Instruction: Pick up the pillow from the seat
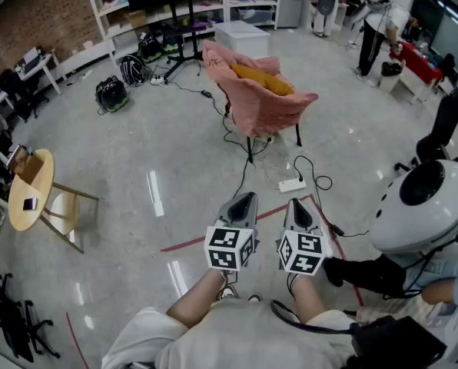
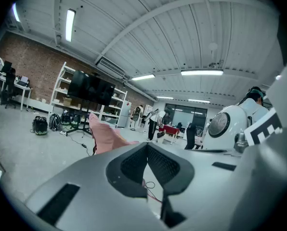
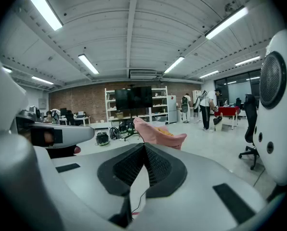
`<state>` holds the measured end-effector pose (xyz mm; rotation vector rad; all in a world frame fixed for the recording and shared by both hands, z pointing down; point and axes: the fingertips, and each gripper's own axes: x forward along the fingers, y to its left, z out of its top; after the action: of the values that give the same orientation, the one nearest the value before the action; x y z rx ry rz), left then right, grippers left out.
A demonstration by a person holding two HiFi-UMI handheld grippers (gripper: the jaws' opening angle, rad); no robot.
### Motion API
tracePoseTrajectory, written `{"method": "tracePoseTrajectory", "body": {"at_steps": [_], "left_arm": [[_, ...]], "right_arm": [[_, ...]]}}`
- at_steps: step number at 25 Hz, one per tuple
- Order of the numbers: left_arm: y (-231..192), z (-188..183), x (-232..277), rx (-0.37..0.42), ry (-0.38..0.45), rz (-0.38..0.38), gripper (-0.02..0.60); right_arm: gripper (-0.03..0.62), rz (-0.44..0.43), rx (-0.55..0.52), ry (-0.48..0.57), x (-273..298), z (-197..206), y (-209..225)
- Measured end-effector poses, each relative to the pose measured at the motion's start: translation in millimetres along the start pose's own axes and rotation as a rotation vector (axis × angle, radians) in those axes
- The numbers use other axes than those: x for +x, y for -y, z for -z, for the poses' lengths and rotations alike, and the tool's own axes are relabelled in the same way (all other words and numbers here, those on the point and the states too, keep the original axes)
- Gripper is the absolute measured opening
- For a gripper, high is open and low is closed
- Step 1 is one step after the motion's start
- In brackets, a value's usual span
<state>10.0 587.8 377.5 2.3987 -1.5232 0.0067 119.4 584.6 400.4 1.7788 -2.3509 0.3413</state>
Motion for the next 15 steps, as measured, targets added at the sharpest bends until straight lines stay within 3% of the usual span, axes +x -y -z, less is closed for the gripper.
{"method": "tracePoseTrajectory", "body": {"at_steps": [9,15], "left_arm": [[-24,-4,10,0.005,-0.004,0.005,0.008],[-45,-4,15,0.013,-0.015,0.023,0.008]], "right_arm": [[0.028,0.007,-0.002,-0.008,24,0,-12],[0.029,0.038,0.05,-0.006,39,2,-18]]}}
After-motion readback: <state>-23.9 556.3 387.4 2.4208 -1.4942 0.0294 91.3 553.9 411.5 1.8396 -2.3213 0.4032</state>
